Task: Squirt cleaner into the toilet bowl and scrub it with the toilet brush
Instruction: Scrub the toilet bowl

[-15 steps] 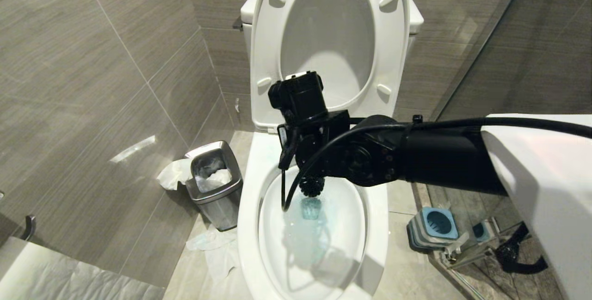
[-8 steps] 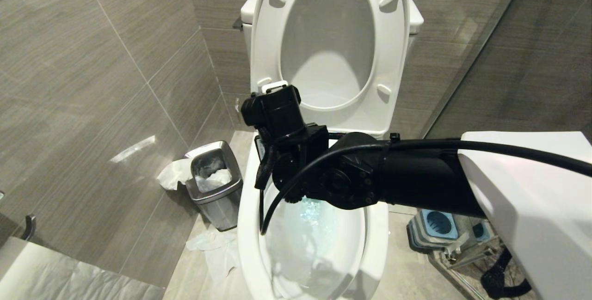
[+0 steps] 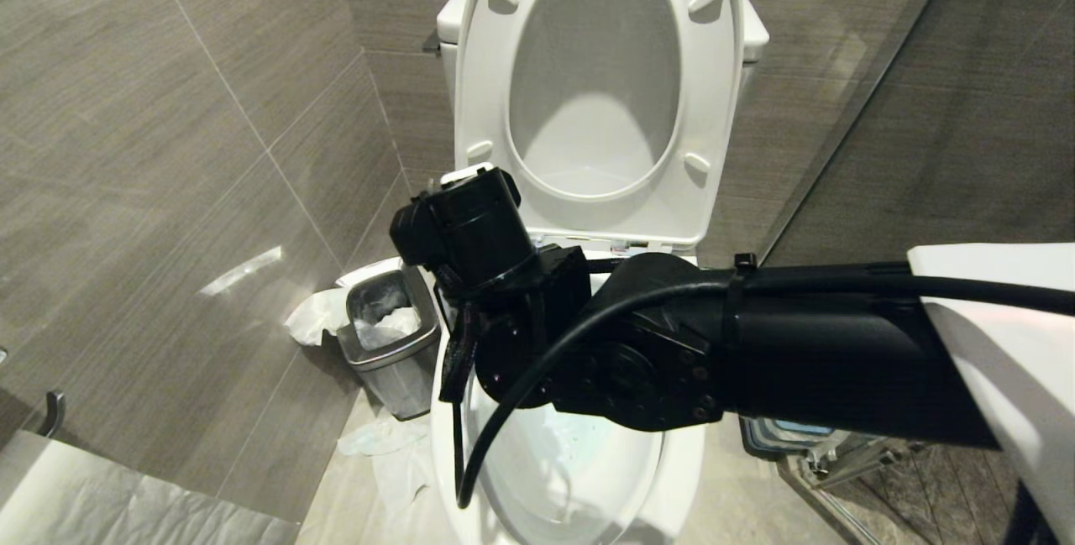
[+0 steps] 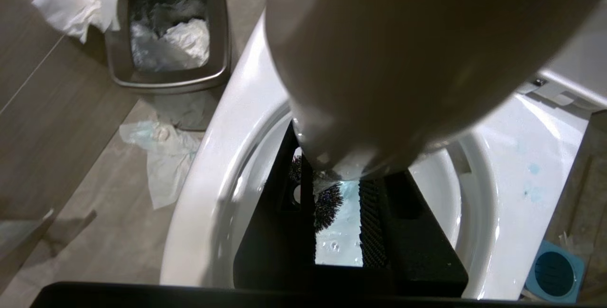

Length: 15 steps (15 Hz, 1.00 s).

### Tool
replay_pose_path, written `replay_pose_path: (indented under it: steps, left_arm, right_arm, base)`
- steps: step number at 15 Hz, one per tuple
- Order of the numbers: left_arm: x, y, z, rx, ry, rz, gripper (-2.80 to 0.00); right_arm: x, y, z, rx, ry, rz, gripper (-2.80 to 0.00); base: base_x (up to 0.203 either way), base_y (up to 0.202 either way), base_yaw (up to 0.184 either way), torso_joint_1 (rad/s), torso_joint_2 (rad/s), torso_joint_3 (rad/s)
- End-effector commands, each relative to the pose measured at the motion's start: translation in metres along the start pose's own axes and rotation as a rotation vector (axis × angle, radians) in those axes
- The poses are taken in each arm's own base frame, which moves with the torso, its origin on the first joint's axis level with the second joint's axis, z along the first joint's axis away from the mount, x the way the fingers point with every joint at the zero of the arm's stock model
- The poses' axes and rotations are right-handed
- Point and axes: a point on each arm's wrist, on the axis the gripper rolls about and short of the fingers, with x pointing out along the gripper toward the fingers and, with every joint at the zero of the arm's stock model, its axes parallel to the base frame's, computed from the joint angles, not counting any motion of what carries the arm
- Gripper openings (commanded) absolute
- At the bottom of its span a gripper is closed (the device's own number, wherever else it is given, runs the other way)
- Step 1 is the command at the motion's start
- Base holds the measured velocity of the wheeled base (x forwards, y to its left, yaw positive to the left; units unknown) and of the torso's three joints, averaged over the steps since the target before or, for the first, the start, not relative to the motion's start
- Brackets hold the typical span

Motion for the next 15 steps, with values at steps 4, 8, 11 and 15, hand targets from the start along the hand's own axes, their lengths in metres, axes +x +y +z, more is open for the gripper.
replay_pose_path:
  steps: [4, 8, 11, 15]
  left_arm:
    - [0.0, 0.0, 0.0, 0.0, 0.002, 0.0, -2.8]
    - [0.0, 0.0, 0.0, 0.0, 0.002, 0.0, -2.8]
    - [0.0, 0.0, 0.0, 0.0, 0.002, 0.0, -2.8]
    - [0.0, 0.0, 0.0, -0.001, 0.002, 0.0, -2.8]
  right_arm:
    - [-0.041, -0.005, -0.01, -0.01, 0.036, 0.051, -2.8]
    - [-0.062, -0.019, -0.016, 0.004, 0.057, 0.059, -2.8]
    - [-0.07, -0.03, -0.019, 0.018, 0.072, 0.052, -2.8]
    - [-0.08, -0.045, -0.024, 0.03, 0.111, 0.036, -2.8]
  base:
    - [0.0, 0.0, 0.0, 0.0, 0.0, 0.0]
    - [0.0, 0.0, 0.0, 0.0, 0.0, 0.0]
    - [0.0, 0.0, 0.0, 0.0, 0.0, 0.0]
    - [0.0, 0.0, 0.0, 0.0, 0.0, 0.0]
